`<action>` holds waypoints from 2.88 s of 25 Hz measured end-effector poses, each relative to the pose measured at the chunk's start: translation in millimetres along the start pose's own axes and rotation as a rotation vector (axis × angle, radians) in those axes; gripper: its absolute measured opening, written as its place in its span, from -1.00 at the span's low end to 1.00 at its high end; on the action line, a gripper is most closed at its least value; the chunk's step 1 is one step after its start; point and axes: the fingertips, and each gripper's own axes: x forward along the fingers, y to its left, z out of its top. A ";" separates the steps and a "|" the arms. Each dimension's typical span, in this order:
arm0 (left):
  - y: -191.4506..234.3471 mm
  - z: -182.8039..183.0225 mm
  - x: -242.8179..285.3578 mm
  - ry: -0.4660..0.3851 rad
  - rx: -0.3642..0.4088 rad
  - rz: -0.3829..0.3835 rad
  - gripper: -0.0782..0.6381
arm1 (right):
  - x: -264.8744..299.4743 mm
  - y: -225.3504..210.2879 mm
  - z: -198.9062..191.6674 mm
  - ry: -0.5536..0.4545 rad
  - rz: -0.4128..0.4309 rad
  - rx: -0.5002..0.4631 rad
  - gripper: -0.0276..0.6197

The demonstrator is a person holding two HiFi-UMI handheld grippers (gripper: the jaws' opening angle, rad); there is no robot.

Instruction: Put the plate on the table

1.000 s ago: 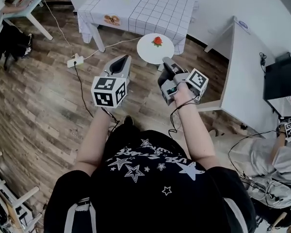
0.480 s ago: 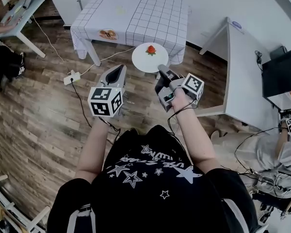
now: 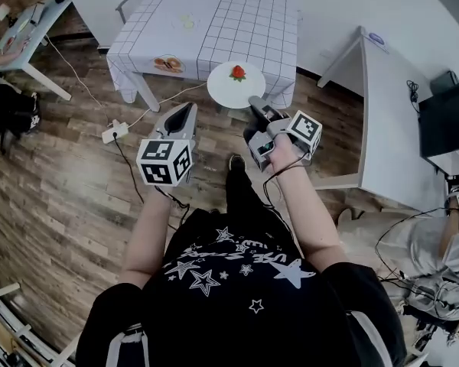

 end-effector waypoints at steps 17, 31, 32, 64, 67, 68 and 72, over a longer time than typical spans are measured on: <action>65.4 52.6 148.3 0.009 -0.010 0.085 -0.76 | 148.4 11.2 118.1 0.094 0.057 0.025 -0.84; 79.6 79.3 253.4 -0.010 -0.018 0.136 -0.76 | 207.3 2.9 214.6 0.134 0.041 0.006 -0.84; 80.9 79.7 256.8 -0.009 -0.017 0.141 -0.76 | 210.3 0.6 218.3 0.138 0.032 0.002 -0.84; 221.5 152.1 432.7 0.000 0.011 0.020 -0.76 | 375.6 2.7 315.7 0.003 0.000 -0.035 -0.84; 243.3 171.4 454.6 -0.011 0.016 0.007 -0.76 | 397.5 4.5 327.1 -0.014 -0.006 -0.037 -0.84; 250.4 177.8 462.2 -0.015 0.019 0.004 -0.76 | 404.4 4.3 331.6 -0.021 -0.009 -0.038 -0.84; 271.4 191.8 493.0 -0.013 0.041 -0.019 -0.76 | 429.0 -0.5 348.4 -0.051 -0.017 -0.044 -0.84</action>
